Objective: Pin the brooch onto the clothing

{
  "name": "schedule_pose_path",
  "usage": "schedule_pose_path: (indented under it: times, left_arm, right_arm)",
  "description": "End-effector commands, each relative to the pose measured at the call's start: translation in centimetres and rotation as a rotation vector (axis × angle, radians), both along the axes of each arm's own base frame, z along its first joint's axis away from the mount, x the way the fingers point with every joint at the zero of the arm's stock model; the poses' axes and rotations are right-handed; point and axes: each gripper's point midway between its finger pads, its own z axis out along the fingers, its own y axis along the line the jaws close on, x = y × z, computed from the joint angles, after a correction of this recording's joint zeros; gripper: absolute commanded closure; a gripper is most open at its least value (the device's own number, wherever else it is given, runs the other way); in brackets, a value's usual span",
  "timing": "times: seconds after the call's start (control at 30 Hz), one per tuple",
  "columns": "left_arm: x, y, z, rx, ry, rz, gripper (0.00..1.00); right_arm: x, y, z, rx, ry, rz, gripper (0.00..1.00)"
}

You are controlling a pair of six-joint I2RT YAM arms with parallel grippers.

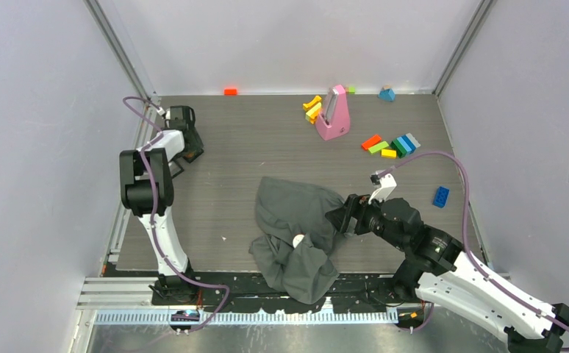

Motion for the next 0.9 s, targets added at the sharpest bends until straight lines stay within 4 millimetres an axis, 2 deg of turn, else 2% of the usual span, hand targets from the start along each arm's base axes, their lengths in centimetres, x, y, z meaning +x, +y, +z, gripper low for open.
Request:
schedule_pose_path:
  times: [0.0, 0.13, 0.23, 0.43, 0.87]
  left_arm:
    - [1.3, 0.3, 1.1, -0.004, -0.037, -0.004, 0.40]
    - [1.0, 0.4, 0.8, -0.013, -0.028, 0.005, 0.41]
    - [0.9, 0.4, 0.6, -0.020, -0.021, 0.003, 0.50]
    - [0.6, 0.4, 0.9, -0.021, -0.021, -0.001, 0.54]
    - [-1.4, -0.7, 5.3, -0.063, -0.135, -0.018, 0.58]
  right_arm:
    - [0.6, 0.6, 1.3, 0.032, -0.049, 0.009, 0.15]
    - [0.6, 0.6, 1.4, 0.033, -0.052, 0.010, 0.15]
    - [0.5, 0.6, 1.3, 0.031, -0.052, 0.010, 0.15]
    - [0.5, 0.6, 1.5, 0.035, -0.056, 0.011, 0.15]
    - [0.4, 0.8, 1.8, 0.053, -0.056, 0.020, 0.15]
